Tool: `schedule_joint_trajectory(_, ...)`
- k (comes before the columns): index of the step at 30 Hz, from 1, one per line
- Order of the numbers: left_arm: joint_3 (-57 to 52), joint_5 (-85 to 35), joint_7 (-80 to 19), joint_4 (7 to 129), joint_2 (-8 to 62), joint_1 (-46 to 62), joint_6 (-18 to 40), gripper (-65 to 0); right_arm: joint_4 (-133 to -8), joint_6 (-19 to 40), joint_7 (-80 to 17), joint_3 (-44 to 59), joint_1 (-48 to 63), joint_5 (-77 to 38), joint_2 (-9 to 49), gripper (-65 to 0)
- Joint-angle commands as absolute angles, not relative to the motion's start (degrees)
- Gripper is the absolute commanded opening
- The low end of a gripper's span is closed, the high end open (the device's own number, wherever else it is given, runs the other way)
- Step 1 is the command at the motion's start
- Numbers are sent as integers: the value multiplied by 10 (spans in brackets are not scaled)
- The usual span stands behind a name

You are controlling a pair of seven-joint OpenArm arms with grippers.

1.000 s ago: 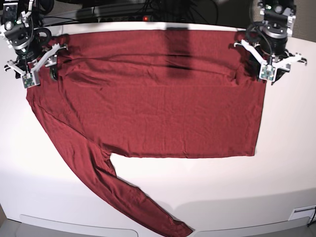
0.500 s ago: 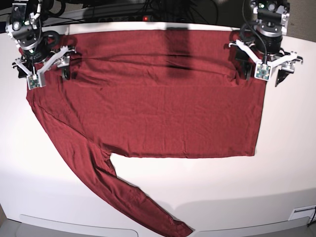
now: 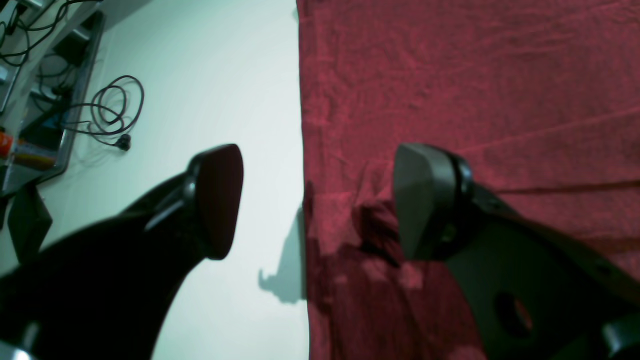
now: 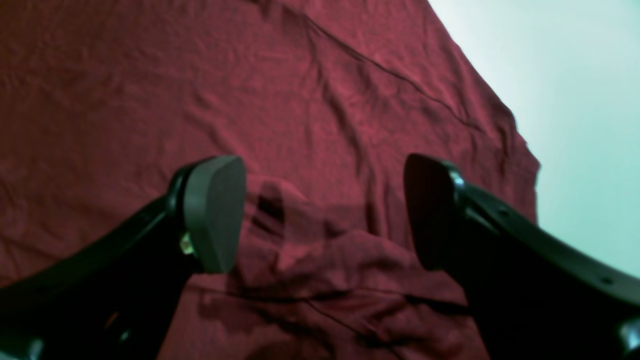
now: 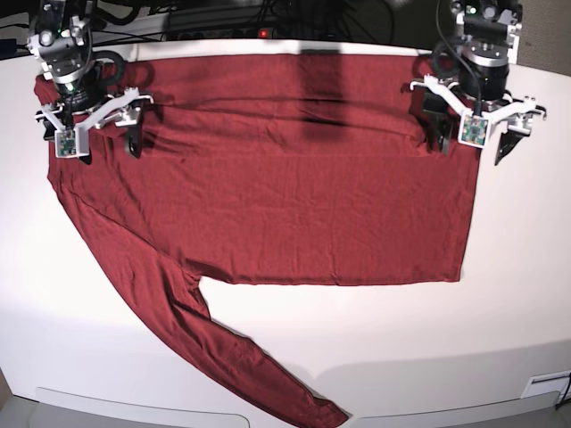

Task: Fold the T-shirt properly
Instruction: 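Open both grippers and release the shirt edge, then move both grippers over the shirt toward the hem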

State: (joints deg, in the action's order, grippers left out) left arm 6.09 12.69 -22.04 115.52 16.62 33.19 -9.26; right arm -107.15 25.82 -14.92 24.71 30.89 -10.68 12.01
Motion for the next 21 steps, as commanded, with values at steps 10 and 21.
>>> schedule_joint_trajectory(10,59,135,-153,1167,168,327,-99,-195,-1082,258,-135,251,235,-174,119,-175)
schedule_joint_trajectory(21,59,135,-153,1167,168,253,-99,-195,-1082,262,-261,251,135,-262,119,-175)
